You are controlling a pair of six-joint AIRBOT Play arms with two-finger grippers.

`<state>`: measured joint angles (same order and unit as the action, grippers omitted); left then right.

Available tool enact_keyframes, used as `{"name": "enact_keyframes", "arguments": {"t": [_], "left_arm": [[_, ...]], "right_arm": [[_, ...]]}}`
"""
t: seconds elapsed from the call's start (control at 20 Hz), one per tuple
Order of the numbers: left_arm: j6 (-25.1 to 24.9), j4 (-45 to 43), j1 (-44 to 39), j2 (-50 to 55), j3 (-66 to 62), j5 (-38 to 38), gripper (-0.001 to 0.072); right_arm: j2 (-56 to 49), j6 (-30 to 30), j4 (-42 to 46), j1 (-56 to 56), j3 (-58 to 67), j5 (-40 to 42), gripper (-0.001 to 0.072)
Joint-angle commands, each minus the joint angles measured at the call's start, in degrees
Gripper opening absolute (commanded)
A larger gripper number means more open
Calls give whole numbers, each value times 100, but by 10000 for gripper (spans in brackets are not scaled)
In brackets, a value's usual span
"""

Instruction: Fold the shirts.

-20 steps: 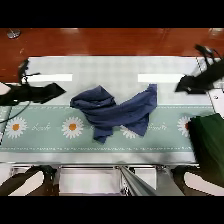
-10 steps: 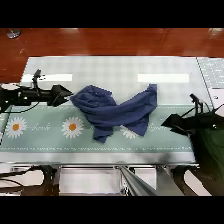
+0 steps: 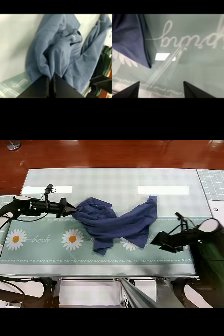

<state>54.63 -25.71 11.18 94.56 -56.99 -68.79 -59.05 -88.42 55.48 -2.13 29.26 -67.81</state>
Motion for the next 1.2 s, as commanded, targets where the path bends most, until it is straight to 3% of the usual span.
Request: {"name": "enact_keyframes", "arguments": {"t": [0.0,0.35,0.4,0.45,0.5,0.55,0.8,1.05,1.15], "left_arm": [[-105,24,-13,48,-76,-247,26],[-101,24,-15,46,-74,-284,26],[-72,26,-15,46,-74,-289,26],[-9,26,-13,35,-74,-291,26],[4,31,-13,-2,-76,-289,26],[-177,28,-13,-83,-87,-284,25],[-249,55,0,-1508,-750,-120,25],[11,44,26,-2957,-2736,713,25],[354,15,175,-3217,-3615,817,24]], "right_arm": [[-608,-177,-367,675,136,566,617],[-1803,-96,-1021,1438,1045,1073,614],[-1906,-96,-1012,1537,1130,1099,532],[-1969,-96,-1001,1591,1191,1110,356],[-1985,-44,-988,1606,1255,1128,90],[-1976,129,-935,1582,1366,1137,26],[-1609,-216,575,1069,3563,129,26],[-1073,-525,1561,706,7123,-339,25],[-826,-514,1832,684,8325,-634,25]]}}
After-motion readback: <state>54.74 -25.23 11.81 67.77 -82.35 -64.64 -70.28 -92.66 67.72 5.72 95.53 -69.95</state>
